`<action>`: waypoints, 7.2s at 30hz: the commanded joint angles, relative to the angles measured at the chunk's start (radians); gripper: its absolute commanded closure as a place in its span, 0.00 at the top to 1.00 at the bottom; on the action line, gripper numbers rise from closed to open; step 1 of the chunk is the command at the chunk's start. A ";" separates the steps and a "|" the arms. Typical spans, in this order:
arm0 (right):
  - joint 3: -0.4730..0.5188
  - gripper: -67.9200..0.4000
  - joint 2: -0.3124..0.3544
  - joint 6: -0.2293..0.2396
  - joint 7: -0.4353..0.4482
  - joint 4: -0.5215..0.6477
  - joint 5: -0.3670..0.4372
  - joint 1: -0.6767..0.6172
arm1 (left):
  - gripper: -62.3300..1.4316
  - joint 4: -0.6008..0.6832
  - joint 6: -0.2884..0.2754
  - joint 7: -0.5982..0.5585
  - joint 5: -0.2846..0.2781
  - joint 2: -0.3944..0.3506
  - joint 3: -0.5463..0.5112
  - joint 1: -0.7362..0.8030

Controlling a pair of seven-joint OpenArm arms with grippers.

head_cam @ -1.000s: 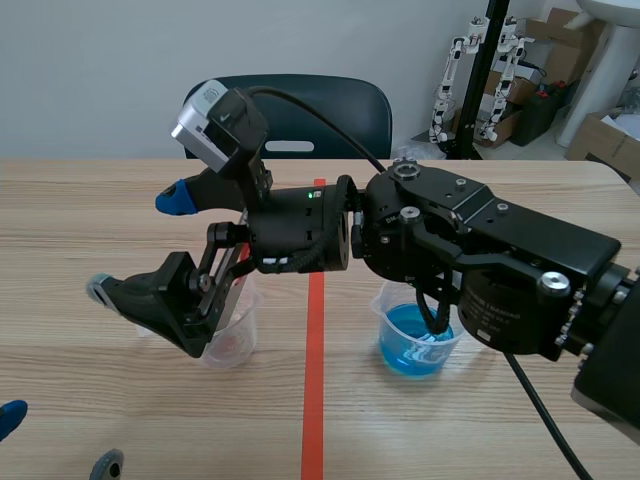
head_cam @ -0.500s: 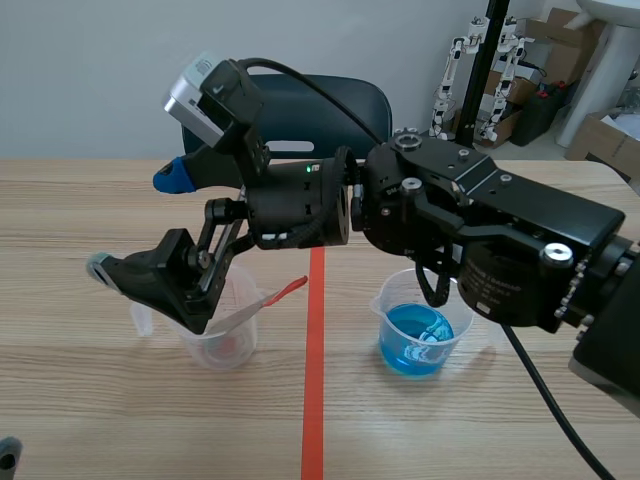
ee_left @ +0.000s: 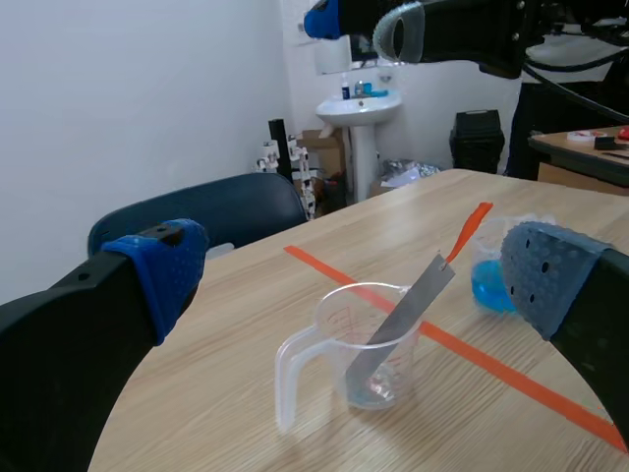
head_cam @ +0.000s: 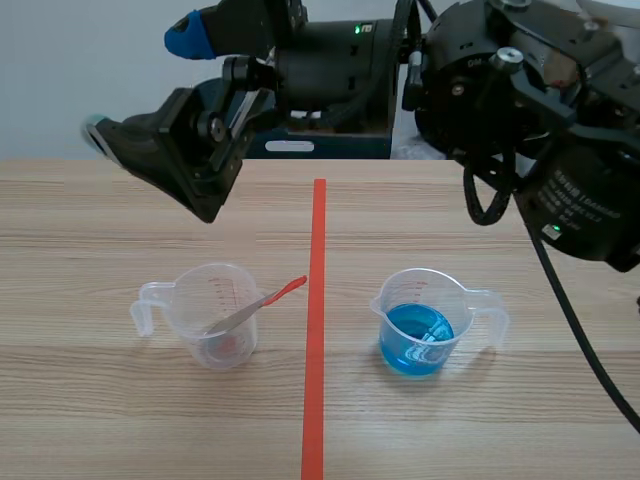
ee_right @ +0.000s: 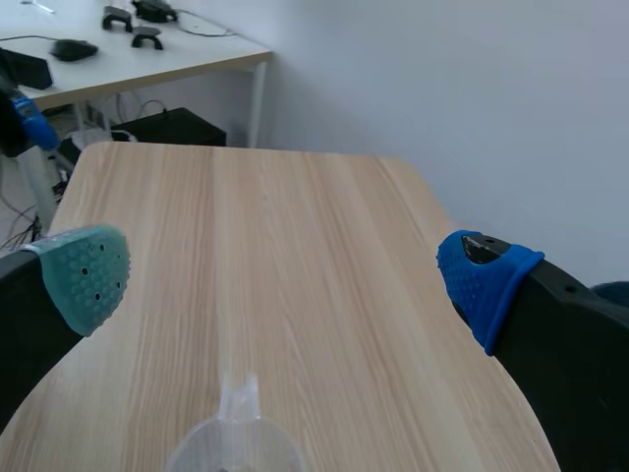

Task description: Do the redox reaction experiment. return to the home posture

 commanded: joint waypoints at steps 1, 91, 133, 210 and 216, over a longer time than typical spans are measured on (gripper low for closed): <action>0.029 1.00 0.035 -0.027 0.013 0.038 0.014 0.011 | 1.00 0.034 -0.001 0.016 -0.023 -0.005 -0.002 0.013; 1.085 1.00 0.348 -0.402 0.199 0.681 -0.256 -1.534 | 1.00 0.649 0.369 0.370 0.269 0.228 -0.058 0.447; 1.085 1.00 0.408 -0.446 0.148 0.705 -0.264 -1.600 | 1.00 0.651 0.369 0.377 0.312 0.227 -0.058 0.446; 1.085 1.00 0.408 -0.443 0.156 0.705 -0.264 -1.600 | 1.00 0.651 0.369 0.377 0.312 0.227 -0.058 0.446; 1.085 1.00 0.408 -0.443 0.156 0.705 -0.264 -1.600 | 1.00 0.651 0.369 0.377 0.312 0.227 -0.058 0.446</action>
